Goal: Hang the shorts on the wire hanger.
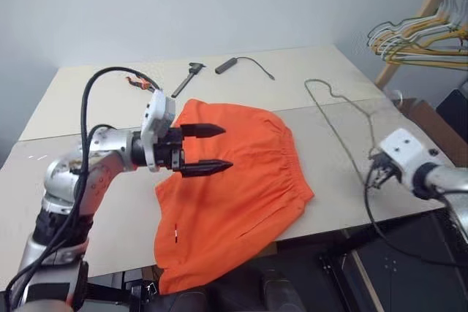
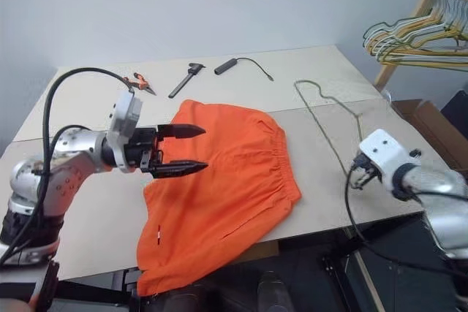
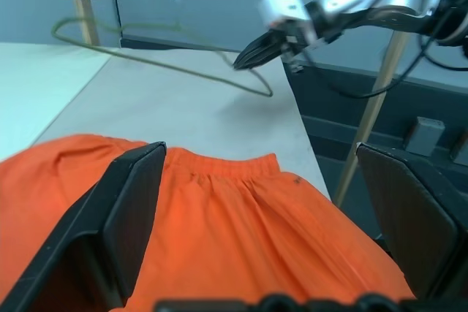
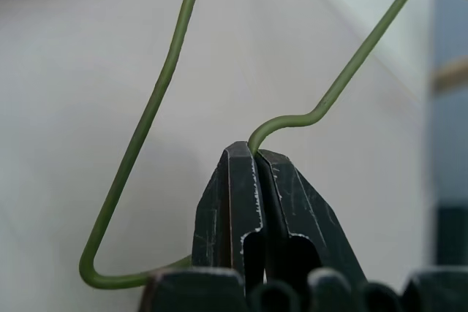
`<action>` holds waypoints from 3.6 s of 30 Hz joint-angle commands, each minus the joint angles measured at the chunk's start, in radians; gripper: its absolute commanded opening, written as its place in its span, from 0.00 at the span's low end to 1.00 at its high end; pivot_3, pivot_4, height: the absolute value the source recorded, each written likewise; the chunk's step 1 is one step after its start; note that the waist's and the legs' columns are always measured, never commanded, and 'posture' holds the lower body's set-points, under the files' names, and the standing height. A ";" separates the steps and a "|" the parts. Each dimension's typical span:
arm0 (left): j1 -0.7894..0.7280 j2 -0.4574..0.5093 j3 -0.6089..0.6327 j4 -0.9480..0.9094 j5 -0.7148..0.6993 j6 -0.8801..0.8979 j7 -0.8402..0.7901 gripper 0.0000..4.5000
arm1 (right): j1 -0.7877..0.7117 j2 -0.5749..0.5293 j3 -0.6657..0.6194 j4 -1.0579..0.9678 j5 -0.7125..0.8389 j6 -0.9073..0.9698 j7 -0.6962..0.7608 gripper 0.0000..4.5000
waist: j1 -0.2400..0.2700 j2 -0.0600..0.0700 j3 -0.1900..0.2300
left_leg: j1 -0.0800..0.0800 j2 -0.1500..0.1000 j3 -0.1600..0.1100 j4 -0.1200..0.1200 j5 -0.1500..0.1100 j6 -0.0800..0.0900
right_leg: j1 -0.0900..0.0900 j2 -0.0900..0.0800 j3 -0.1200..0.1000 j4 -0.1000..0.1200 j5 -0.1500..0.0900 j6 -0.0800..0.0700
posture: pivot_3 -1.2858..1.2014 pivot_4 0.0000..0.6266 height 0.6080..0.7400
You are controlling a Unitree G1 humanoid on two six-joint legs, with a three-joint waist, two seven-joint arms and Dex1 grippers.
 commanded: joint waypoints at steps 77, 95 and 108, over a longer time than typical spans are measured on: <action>-0.049 0.041 -0.217 0.014 0.415 -0.204 -0.121 0.00 | -0.699 -0.003 0.404 0.061 0.374 0.402 0.704 0.20 | -0.044 0.005 -0.008 | -0.021 -0.003 0.001 0.009 0.000 0.001 | -0.024 -0.006 0.005 0.007 0.006 0.002 | 0.45 0.05 1.00; -0.098 0.037 -0.038 0.271 0.283 -0.223 -0.228 0.91 | -0.079 -0.064 -0.086 -0.019 0.492 0.542 0.633 0.00 | -0.010 0.005 -0.009 | -0.021 -0.003 0.001 0.011 0.000 0.002 | -0.021 -0.005 0.003 0.006 0.007 0.002 | 0.44 0.09 1.00; 0.025 0.027 0.037 0.074 0.146 -0.175 -0.214 0.99 | -0.074 0.043 -0.105 0.157 0.546 0.904 0.405 0.00 | 0.001 0.006 -0.009 | -0.012 -0.002 0.005 0.011 -0.001 0.004 | -0.014 -0.004 0.006 0.006 0.008 0.003 | 0.45 0.11 1.00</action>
